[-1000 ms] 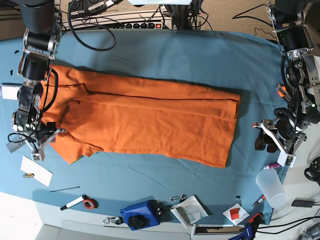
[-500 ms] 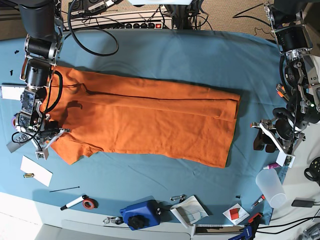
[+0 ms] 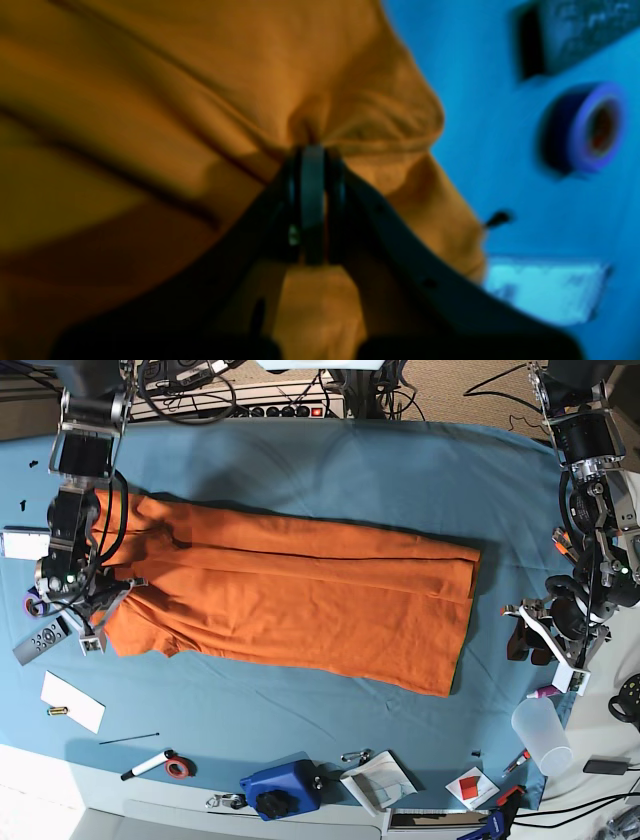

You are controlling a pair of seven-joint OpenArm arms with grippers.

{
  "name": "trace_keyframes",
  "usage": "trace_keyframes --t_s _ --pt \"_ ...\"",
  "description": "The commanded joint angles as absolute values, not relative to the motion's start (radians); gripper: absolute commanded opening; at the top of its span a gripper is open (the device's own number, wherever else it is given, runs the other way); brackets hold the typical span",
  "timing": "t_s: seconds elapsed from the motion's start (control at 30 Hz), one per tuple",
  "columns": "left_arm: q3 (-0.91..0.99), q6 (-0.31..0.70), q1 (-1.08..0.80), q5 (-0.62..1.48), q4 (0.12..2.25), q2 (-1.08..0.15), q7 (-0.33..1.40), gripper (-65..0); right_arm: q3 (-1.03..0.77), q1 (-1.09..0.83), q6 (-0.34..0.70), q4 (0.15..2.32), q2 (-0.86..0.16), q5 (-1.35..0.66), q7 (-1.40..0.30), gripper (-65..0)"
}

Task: Layout the t-shirt on the table in an organized manner, then fold the t-shirt properly
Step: 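Pull the grasped corner outward with the right gripper to straighten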

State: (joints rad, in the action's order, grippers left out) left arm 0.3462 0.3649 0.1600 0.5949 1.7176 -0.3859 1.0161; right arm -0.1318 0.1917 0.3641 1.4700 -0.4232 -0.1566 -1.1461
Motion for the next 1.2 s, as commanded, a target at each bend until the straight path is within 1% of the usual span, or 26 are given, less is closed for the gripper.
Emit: trace_keyframes --t_s 0.0,0.1,0.17,0.3,0.43,0.53,0.57,0.6,0.73,0.8,0.83,0.87,0.93,0.97,1.07,1.17 --pt "0.351 0.368 0.18 0.606 1.735 -0.402 0.994 -38.5 -0.139 0.189 0.365 1.531 -0.444 -0.167 -1.137 -65.0" --pt "0.351 0.368 0.18 0.606 1.735 -0.402 0.994 -38.5 -0.139 0.128 0.355 1.648 -0.443 -0.211 -1.142 -65.0" --pt "0.351 0.368 0.18 0.606 1.735 -0.402 0.994 -38.5 -0.139 0.105 0.35 1.687 -0.443 -0.212 -1.139 -65.0" --pt "0.351 0.368 0.18 0.607 1.735 -0.402 0.994 -38.5 -0.139 0.099 0.348 1.691 -0.443 -0.2 -1.162 -65.0" --pt "0.351 0.368 0.18 0.606 1.735 -0.402 0.994 -38.5 -0.139 0.099 0.392 1.691 -0.443 -0.202 -1.239 -64.7" --pt "0.351 0.368 0.18 0.606 1.735 -0.402 0.994 -38.5 -0.139 0.097 0.397 1.691 -0.443 -0.202 -1.282 -51.4" --pt "0.351 0.368 0.18 0.606 1.735 -0.402 0.994 -38.5 -0.139 0.096 0.394 1.691 -0.443 -0.204 -1.286 -48.4" --pt "0.351 0.368 0.18 0.606 1.735 -0.402 0.994 -38.5 -0.139 0.095 0.387 1.691 -0.443 -0.214 -1.295 -47.5" --pt "0.351 0.368 0.18 0.606 1.735 -0.402 0.994 -38.5 -0.139 0.097 0.385 1.729 -0.443 -0.314 -1.338 -47.5" --pt "0.351 0.368 0.18 0.606 1.735 -0.402 0.994 -38.5 -0.139 0.097 0.385 1.781 -0.443 -0.324 -1.316 -47.5" --pt "0.351 0.368 0.18 0.606 1.735 -0.402 0.994 -38.5 -0.141 0.097 0.381 1.806 -0.444 -0.311 -1.278 -47.5" --pt "0.351 0.368 0.18 0.606 1.735 -0.402 0.994 -38.5 -0.148 0.097 0.359 1.826 -0.443 -0.292 -1.221 -47.5" --pt "0.351 0.368 0.18 0.606 1.735 -0.402 0.994 -38.5 -0.16 0.105 0.272 1.83 -0.443 -0.221 -1.081 -47.6" --pt "0.351 0.368 0.18 0.604 1.735 -0.402 0.995 -38.5 -0.164 0.116 0.235 1.819 -0.443 -0.171 -1.037 -47.6" --pt "0.351 0.368 0.18 0.606 1.735 -0.402 0.994 -38.5 -0.165 0.198 0.202 1.716 -0.443 -0.115 -1.022 -47.6" --pt "0.351 0.368 0.18 0.606 1.735 -0.402 0.994 -38.5 -0.165 0.301 0.203 1.515 -0.443 -0.121 -1.018 -47.6"
